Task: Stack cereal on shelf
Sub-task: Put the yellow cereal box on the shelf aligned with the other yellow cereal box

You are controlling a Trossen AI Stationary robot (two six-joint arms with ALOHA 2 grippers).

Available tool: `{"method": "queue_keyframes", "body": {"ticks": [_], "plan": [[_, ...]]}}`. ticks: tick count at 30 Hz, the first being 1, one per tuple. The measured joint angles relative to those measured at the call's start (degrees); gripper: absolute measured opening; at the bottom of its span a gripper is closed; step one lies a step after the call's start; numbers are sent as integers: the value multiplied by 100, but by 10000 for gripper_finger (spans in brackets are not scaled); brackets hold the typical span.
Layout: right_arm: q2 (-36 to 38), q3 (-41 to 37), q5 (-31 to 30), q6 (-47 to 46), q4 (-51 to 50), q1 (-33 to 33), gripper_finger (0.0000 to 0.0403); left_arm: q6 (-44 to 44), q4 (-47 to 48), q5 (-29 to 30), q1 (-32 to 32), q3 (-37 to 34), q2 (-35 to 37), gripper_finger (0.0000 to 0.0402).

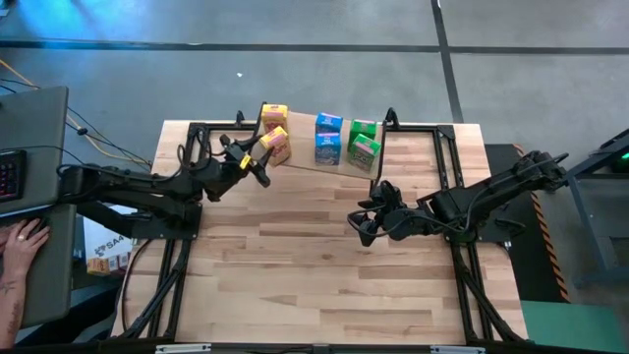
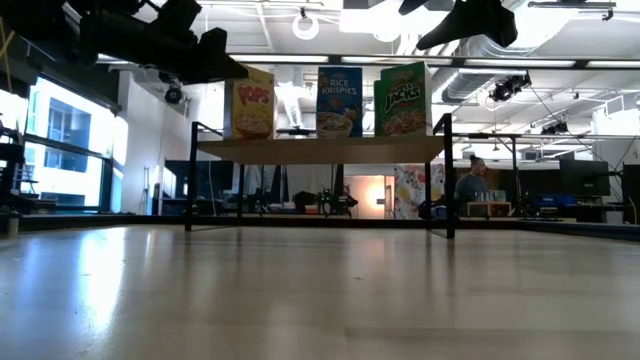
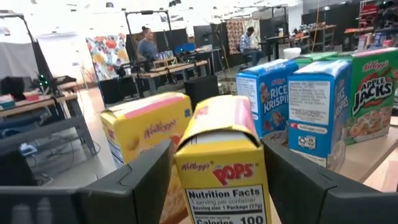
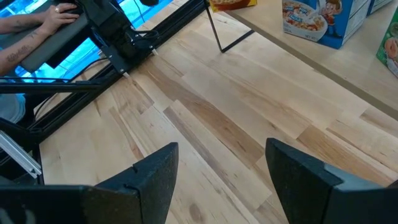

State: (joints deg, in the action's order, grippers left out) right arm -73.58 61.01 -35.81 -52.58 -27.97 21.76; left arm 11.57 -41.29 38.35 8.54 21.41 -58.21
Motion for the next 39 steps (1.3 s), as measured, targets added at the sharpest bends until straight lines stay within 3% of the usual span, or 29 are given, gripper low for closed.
{"method": "queue_keyframes", "body": {"ticks": [39], "plan": [[2,0,-53,60,141,0,236,214,81,35,-362,31,1093,230]]}}
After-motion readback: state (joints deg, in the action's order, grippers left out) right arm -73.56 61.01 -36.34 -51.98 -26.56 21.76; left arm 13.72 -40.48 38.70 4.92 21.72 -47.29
